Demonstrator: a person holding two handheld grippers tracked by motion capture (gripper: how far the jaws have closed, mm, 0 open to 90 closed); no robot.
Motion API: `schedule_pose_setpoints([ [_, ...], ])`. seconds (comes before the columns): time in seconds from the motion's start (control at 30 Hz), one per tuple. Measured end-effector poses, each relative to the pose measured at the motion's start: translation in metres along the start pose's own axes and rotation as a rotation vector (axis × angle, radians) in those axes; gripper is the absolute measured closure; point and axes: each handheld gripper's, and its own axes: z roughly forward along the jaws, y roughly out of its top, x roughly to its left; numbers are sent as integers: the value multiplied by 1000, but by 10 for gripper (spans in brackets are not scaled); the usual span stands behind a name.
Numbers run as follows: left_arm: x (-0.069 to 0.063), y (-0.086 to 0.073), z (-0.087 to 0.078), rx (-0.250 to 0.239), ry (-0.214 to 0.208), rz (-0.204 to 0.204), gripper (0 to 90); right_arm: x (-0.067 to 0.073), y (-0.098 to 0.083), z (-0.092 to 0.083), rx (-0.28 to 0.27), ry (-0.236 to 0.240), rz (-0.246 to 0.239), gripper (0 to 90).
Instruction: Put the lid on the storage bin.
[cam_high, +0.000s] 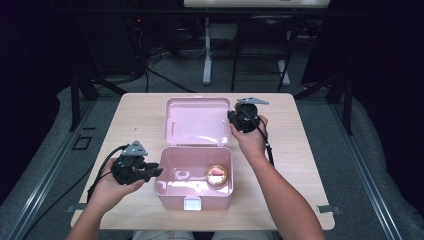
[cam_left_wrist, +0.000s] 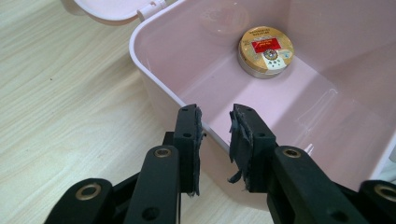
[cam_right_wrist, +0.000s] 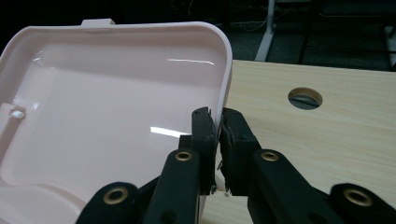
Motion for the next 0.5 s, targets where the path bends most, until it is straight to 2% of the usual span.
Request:
schedule_pose_setpoints([
  [0.5, 1, 3, 4, -16, 30, -4, 722, 1, -1, -3, -15, -3, 11, 845],
])
